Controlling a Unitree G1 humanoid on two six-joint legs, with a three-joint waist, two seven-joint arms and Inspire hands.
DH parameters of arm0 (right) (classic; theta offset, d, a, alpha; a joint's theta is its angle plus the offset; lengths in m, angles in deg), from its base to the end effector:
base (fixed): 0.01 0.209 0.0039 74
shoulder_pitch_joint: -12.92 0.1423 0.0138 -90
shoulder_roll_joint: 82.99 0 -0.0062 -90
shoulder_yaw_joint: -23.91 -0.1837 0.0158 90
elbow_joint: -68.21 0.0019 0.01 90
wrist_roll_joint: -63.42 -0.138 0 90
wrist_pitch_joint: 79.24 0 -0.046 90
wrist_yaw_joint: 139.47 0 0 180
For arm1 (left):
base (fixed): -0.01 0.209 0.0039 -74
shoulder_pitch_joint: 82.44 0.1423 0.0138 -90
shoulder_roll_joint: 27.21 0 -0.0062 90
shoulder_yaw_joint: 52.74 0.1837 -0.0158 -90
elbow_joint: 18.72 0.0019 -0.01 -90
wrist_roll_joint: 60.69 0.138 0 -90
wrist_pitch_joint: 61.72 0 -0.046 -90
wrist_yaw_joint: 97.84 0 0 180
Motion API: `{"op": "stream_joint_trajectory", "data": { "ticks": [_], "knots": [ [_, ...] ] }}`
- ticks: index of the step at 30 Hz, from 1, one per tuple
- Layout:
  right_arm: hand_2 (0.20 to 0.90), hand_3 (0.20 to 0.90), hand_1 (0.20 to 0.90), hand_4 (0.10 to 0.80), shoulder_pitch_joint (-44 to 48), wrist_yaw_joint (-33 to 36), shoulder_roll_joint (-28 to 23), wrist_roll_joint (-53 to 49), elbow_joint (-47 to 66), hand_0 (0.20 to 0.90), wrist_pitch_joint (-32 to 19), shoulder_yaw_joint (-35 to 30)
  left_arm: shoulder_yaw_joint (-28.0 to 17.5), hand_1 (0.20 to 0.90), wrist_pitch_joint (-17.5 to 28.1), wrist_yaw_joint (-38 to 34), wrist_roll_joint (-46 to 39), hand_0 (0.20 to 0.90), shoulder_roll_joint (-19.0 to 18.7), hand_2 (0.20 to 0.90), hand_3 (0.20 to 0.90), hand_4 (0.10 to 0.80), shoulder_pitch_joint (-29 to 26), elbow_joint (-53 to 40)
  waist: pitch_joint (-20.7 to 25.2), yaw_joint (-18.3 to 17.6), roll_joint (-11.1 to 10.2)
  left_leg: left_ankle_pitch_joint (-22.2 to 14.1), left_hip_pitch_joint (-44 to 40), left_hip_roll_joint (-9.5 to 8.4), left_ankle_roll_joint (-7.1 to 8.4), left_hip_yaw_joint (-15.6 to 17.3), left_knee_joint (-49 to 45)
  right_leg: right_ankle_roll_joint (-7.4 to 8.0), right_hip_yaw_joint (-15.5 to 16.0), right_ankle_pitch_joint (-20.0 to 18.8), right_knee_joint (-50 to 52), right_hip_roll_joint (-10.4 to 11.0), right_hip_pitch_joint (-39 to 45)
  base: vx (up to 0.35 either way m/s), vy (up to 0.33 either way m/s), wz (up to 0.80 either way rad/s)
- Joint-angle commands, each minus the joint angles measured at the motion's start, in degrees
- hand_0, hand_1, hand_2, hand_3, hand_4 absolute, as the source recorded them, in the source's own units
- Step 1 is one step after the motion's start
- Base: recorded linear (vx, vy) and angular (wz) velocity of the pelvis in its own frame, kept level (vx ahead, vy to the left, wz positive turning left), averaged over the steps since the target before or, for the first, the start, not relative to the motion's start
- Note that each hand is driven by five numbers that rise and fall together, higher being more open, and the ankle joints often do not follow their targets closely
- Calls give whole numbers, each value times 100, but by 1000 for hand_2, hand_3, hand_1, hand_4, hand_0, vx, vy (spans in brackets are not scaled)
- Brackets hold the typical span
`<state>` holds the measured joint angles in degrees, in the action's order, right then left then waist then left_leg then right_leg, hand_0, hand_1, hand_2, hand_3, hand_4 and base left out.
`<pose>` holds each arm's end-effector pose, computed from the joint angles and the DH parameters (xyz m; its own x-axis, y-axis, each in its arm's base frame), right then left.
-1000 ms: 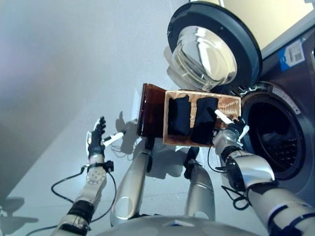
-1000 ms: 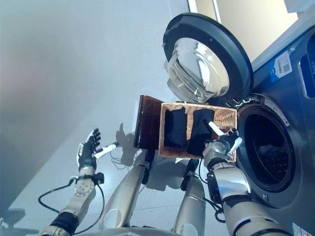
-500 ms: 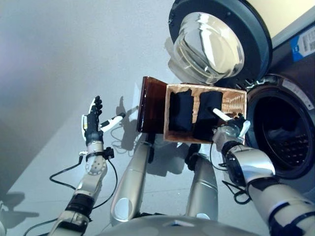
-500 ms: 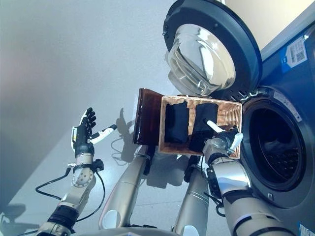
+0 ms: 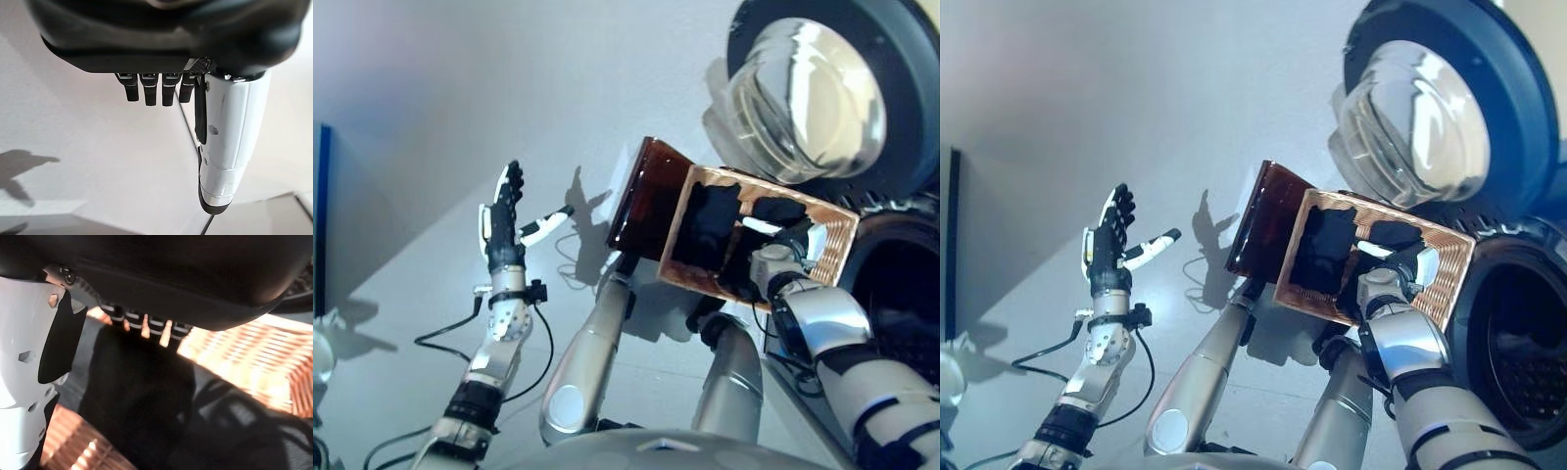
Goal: Pick up the clothes and place them into the washing machine
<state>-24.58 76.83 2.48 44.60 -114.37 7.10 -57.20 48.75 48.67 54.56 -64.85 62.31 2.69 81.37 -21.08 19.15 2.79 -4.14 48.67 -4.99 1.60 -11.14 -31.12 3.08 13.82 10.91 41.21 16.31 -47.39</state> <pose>0.3051 -0.2366 0.0374 0.5401 -0.7775 -0.3222 0.6174 0.6262 -0.4762 0.2141 0.1668 0.0420 0.9309 0.2324 0.2819 -0.2710 0.9567 0.1064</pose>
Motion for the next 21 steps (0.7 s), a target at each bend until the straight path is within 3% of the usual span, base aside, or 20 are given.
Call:
{"op": "stream_joint_trajectory", "data": {
  "ticks": [1, 8, 12, 13, 14, 15, 21],
  "knots": [
    [900, 900, 900, 800, 67, 394, -592, 393, -141, 900, 191, 115, -151, 900, 562, -189, 152, 900, -97, 900, 900, 800, -99, -1225, 97, 175, 315, -2, 324, -306, -147, 313, 130, -121, 17, 128, -190, -256, 313, -12, -23, 23],
    [900, 900, 900, 800, 302, 481, -692, 598, -214, 900, 527, 192, -341, 900, 543, -232, 64, 900, -126, 900, 900, 800, 0, -1633, 118, 289, 383, 113, 510, -361, -163, 241, 230, -150, 37, 143, -60, -202, 85, -31, 31, 15],
    [900, 900, 900, 800, 442, 459, -402, 659, -177, 900, 505, 268, -467, 900, 479, -308, 27, 900, -114, 900, 900, 800, 83, -1559, 84, 208, 353, 120, 558, -331, -175, 288, 215, -166, -51, 104, -25, -218, -32, -21, 56, 2],
    [521, 521, 521, 529, 453, 457, -318, 672, -176, 521, 507, 281, -498, 900, 472, -301, 7, 900, -108, 900, 900, 800, 129, -1562, 82, 187, 341, 119, 561, -323, -177, 311, 227, -166, -63, 94, -31, -216, -35, -1, 45, -2],
    [422, 422, 422, 459, 488, 453, -272, 666, -188, 422, 510, 293, -497, 900, 474, -289, -12, 900, -100, 900, 900, 800, 166, -1577, 80, 177, 342, 115, 557, -322, -179, 325, 226, -164, -63, 78, -37, -207, -42, 1, 44, -2],
    [200, 200, 200, 300, 540, 457, -228, 658, -201, 200, 511, 320, -520, 900, 466, -283, -35, 900, -112, 900, 900, 800, 193, -1597, 78, 164, 336, 116, 564, -319, -181, 341, 228, -156, -70, 59, -60, -204, -38, 3, 43, -3],
    [200, 200, 200, 300, 626, 431, -193, 659, -232, 200, 509, 373, -523, 900, 542, -190, -123, 900, -135, 900, 900, 800, 293, -1676, 54, 100, 336, 128, 517, -312, -194, 400, 274, -140, -142, 17, -147, -197, 8, 12, 42, -6]
  ]
}}
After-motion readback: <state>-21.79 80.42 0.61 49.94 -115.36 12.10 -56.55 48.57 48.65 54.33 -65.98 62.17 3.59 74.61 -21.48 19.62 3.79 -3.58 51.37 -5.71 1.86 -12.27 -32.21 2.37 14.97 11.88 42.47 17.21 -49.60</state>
